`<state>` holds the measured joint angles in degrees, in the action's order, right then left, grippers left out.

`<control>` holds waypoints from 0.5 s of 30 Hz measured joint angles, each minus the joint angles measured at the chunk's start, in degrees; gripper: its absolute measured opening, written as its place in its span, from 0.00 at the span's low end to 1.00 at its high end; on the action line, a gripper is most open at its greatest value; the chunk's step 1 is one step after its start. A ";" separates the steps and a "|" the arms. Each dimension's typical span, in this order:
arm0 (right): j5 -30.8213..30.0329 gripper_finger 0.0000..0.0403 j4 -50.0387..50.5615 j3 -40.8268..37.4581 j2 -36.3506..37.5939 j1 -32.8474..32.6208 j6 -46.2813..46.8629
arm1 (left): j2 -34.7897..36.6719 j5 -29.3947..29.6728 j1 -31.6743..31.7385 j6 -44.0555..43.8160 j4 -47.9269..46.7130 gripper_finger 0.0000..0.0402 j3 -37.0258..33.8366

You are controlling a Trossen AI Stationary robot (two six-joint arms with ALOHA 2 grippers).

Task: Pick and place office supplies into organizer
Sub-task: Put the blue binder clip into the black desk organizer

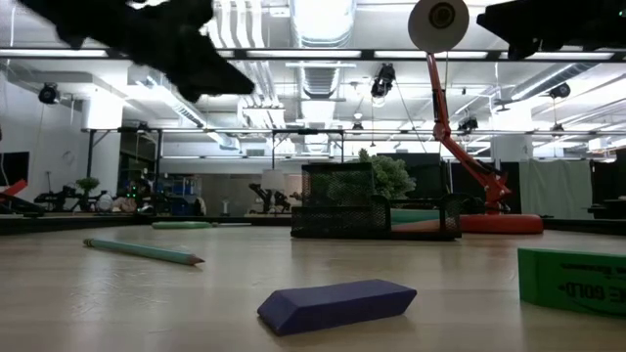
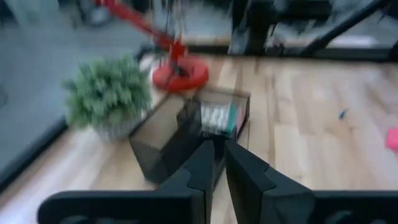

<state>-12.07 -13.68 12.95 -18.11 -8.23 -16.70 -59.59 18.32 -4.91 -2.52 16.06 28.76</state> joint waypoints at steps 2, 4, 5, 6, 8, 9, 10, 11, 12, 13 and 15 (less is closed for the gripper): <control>0.02 0.26 -0.79 0.00 -0.16 0.00 0.99 | 3.36 -0.06 0.02 3.37 6.96 0.07 -5.49; 0.04 0.24 -0.65 0.00 -0.42 0.00 4.31 | 6.03 -0.16 0.04 5.41 13.45 0.07 -10.42; 0.04 0.24 -0.60 0.00 -0.67 0.00 5.91 | 7.21 -0.19 0.13 6.48 16.32 0.07 -12.68; 0.04 0.24 -0.57 0.00 -0.98 0.00 7.12 | 8.26 -0.13 0.24 7.76 18.67 0.07 -14.68; 0.06 0.24 0.04 -0.01 -1.75 0.00 8.72 | 9.92 -0.02 0.44 9.59 21.64 0.07 -17.66; 0.03 0.25 0.02 -0.09 -2.35 0.00 9.69 | 10.82 -0.01 0.48 10.16 22.22 0.07 -18.95; 0.02 0.25 -0.01 -0.23 -3.12 0.00 10.85 | 11.66 0.05 0.55 10.47 22.42 0.07 -19.90; 0.01 0.26 -0.04 -0.29 -4.04 0.00 11.75 | 12.39 0.03 0.72 10.49 22.48 0.07 -20.59; -0.09 0.27 -0.26 -0.33 -5.19 0.00 12.27 | 13.08 0.00 0.86 10.49 22.64 0.07 -21.35; -0.69 0.28 -1.06 -0.35 -6.50 0.00 12.61 | 13.73 -0.05 1.16 10.58 22.68 0.07 -22.05; -3.04 0.31 -3.93 -0.33 -9.55 -0.01 13.44 | 14.89 0.02 1.83 10.82 22.41 0.07 -23.16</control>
<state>-15.11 -17.61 12.62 -27.66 -8.24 -3.25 -44.70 18.34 -3.08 8.30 38.47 5.60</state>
